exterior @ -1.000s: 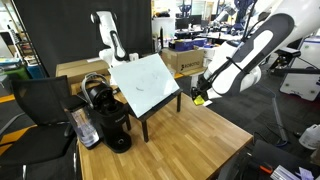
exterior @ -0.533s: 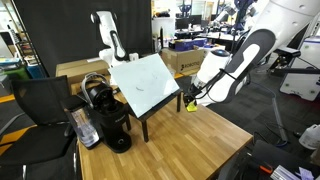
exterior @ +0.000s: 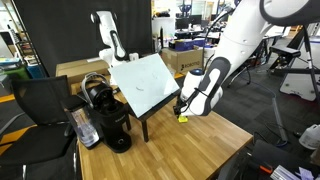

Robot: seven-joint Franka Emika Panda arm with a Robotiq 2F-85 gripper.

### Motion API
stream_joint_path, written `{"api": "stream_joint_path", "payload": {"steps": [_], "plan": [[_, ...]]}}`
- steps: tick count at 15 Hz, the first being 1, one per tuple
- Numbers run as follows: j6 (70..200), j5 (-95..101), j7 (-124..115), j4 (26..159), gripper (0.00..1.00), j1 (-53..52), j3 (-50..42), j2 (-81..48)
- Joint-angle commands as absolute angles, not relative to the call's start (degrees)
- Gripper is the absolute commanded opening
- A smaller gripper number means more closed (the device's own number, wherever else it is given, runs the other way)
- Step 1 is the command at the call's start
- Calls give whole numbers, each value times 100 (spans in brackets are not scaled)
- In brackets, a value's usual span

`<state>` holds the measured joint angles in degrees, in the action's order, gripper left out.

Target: Erase the drawing on the board

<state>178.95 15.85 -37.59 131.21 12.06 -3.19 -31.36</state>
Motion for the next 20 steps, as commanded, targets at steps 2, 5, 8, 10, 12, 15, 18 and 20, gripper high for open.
{"api": "stream_joint_path", "payload": {"steps": [2,5,8,10,12,15,18,20], "plan": [[17946,190,-2887,12836,27,332,-828,-3595],[17937,-391,-2515,12793,27,41,-961,-3750],[17953,-677,-2309,12796,27,-114,-1068,-3849],[17967,-773,-2221,12814,27,-175,-1117,-3895],[18009,-812,-2158,12841,27,-212,-1143,-3913],[18045,-828,-2056,12881,84,-234,-1144,-3907],[18119,-828,-1987,12939,100,-247,-1120,-3874],[18222,-816,-1913,13017,100,-217,-1061,-3797]]}}
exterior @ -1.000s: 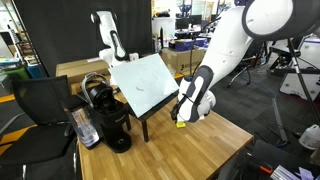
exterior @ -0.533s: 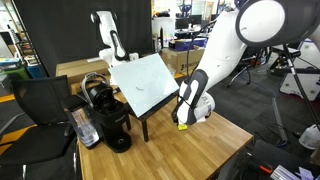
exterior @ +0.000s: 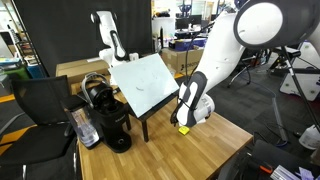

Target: Erase the drawing on the board

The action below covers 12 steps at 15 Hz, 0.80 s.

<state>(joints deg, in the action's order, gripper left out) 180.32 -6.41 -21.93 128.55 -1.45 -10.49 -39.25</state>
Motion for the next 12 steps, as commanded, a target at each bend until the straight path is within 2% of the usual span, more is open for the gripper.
{"api": "stream_joint_path", "payload": {"steps": [1,12], "plan": [[18287,-813,-1861,13062,100,-182,-1005,-3747],[17983,-749,-1377,14420,100,9,-319,-1892]]}}
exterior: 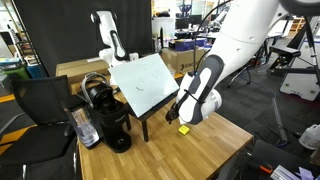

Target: Erase the drawing on the board

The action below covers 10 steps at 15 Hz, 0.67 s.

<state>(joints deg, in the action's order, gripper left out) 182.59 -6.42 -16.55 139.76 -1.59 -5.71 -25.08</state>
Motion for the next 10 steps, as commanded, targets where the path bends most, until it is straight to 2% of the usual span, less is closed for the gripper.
{"api": "stream_joint_path", "payload": {"steps": [1,6,10], "plan": [[17948,-759,-1350,14546,100,54,-212,-1695],[17566,-948,-1216,14964,100,615,721,-812],[17193,-1915,-492,15025,100,1014,1481,-371]]}}
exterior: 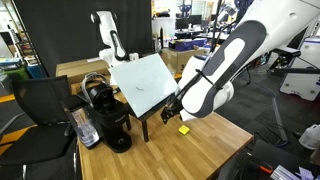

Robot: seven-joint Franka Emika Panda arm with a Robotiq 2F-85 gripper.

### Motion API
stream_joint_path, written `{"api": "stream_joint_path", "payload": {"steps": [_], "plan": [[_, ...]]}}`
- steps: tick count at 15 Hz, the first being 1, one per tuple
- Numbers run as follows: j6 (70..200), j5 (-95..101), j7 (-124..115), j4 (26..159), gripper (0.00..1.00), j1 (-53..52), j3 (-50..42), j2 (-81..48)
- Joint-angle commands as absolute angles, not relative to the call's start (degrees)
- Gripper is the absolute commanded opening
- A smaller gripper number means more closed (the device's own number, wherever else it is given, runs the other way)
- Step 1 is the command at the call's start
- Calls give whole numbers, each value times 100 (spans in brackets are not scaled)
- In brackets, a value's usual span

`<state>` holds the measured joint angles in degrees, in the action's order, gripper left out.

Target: Erase the drawing on the board

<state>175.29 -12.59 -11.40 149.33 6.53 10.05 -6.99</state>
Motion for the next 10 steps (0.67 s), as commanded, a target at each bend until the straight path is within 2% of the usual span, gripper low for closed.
{"api": "stream_joint_path", "payload": {"steps": [1,5,10], "plan": [[17081,-2177,-280,15014,100,1028,1538,-282],[16695,-2968,597,14981,100,994,1446,3],[16959,-2729,285,14953,100,890,1397,-193]]}}
